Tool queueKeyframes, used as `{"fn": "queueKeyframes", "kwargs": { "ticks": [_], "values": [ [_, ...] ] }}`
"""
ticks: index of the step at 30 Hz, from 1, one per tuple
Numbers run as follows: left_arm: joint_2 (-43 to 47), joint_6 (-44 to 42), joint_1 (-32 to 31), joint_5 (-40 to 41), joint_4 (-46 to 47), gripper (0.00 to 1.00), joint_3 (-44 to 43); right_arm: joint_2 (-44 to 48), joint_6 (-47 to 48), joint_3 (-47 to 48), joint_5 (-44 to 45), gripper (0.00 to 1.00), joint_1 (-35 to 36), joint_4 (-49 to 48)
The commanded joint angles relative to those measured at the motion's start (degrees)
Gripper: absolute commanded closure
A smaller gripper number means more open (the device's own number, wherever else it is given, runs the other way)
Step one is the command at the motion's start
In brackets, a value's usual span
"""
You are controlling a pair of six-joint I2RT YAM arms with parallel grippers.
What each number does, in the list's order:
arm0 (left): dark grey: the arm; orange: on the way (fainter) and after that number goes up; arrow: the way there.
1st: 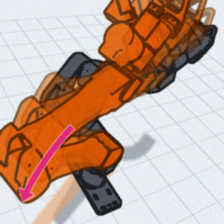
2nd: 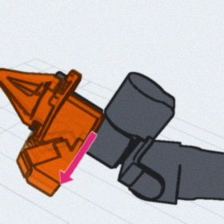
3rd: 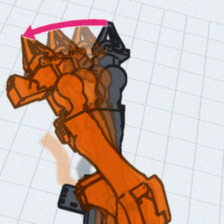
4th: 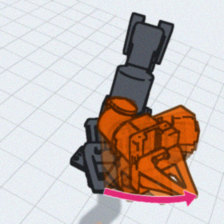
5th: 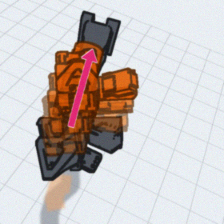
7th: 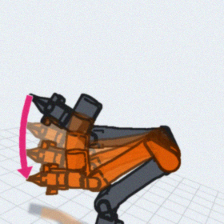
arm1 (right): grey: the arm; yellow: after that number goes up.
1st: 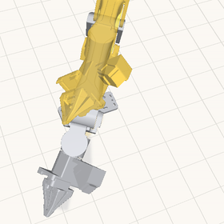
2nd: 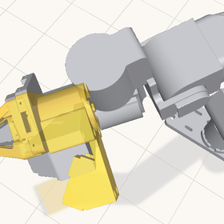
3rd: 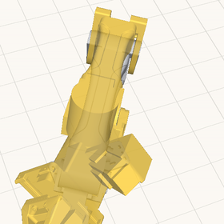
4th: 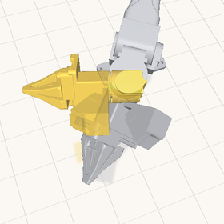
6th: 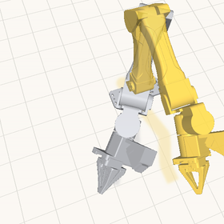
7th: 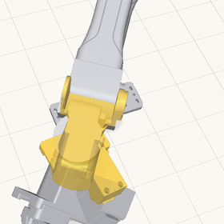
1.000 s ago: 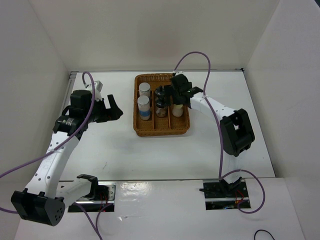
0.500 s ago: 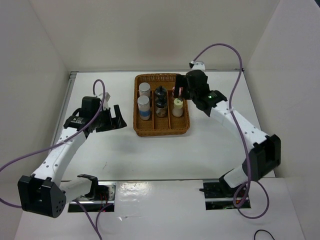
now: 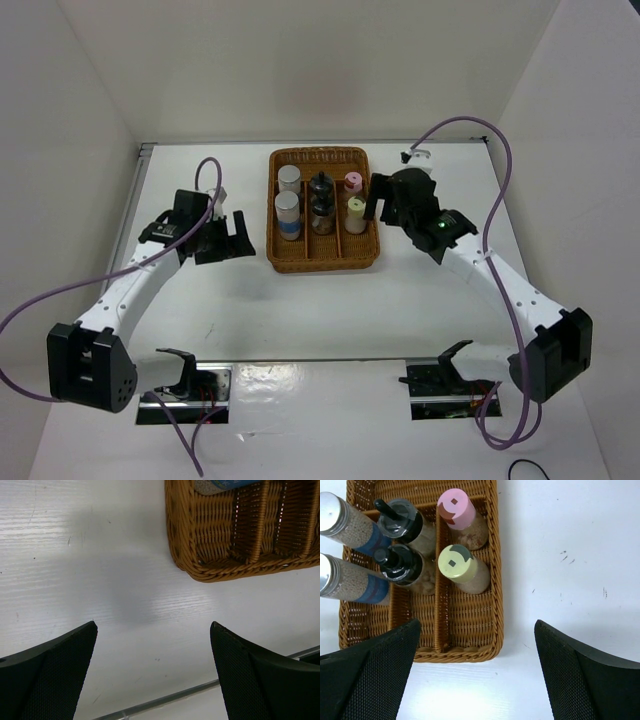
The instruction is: Organize the condiment bottles
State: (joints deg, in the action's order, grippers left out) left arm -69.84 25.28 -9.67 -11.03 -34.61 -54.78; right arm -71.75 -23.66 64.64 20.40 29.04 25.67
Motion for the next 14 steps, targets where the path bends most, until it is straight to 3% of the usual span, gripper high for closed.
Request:
{"fn": "queueKeyframes", "kwargs": {
  "ticks": [1, 6, 14],
  "values": [
    [-2.13, -0.93, -0.17, 2.58, 1.3, 0.01, -2.26, 1.78, -0.95, -1.45, 1.74, 0.02, -0.3, -1.85],
    [-1.52, -0.4, -0.17, 3.47, 2.44, 0.01, -2.26, 1.78, -0.42, 0.06, 5.35, 0.02, -0.99, -1.14],
    [2.78, 1.97, -0.17, 6.01, 3.5, 0.01, -3.31, 1.78, 0.63, -1.0, 0.34, 0.02, -3.99, -2.2]
  ]
}}
